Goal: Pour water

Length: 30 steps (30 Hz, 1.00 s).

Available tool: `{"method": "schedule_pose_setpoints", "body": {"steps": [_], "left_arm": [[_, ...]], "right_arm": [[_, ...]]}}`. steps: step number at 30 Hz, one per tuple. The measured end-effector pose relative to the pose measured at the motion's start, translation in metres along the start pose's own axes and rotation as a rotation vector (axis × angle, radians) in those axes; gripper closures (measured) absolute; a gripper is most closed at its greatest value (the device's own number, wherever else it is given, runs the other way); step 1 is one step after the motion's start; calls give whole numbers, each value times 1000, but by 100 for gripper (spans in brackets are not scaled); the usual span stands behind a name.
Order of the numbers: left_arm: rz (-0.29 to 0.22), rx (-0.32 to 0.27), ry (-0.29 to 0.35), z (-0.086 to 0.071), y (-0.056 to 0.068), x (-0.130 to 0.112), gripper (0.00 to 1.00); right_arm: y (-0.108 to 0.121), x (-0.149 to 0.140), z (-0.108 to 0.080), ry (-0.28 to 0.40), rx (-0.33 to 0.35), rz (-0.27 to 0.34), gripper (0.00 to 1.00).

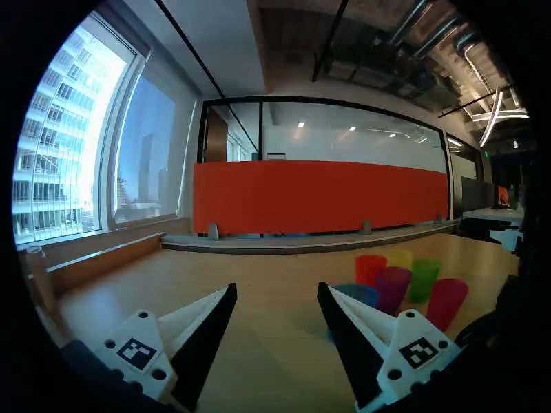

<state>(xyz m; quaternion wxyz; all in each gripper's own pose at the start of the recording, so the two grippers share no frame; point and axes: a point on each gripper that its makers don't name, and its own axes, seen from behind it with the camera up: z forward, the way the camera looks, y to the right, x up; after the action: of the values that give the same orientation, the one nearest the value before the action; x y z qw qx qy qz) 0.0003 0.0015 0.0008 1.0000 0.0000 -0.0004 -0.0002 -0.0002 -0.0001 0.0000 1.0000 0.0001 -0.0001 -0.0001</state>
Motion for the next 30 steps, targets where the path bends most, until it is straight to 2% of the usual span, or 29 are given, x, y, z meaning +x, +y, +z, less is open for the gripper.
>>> {"method": "schedule_pose_setpoints", "body": {"steps": [6,9,18,23,27,30], "left_arm": [[7,10,-21,2,-4,-2,14],[17,18,-18,3,-6,7,14],[5,-18,5,8,-1,53,14],[10,-38,15,13,2,83,14],[15,-75,9,20,6,102,14],[19,-88,3,25,5,116,14]], "right_arm": [[-3,-3,2,-21,5,-14,1],[-6,2,3,-27,12,-26,1],[-21,43,4,-37,66,-20,1],[-20,71,9,-46,76,-20,1],[-19,93,12,-47,80,-12,1],[-18,109,14,-47,82,-7,1]]}}
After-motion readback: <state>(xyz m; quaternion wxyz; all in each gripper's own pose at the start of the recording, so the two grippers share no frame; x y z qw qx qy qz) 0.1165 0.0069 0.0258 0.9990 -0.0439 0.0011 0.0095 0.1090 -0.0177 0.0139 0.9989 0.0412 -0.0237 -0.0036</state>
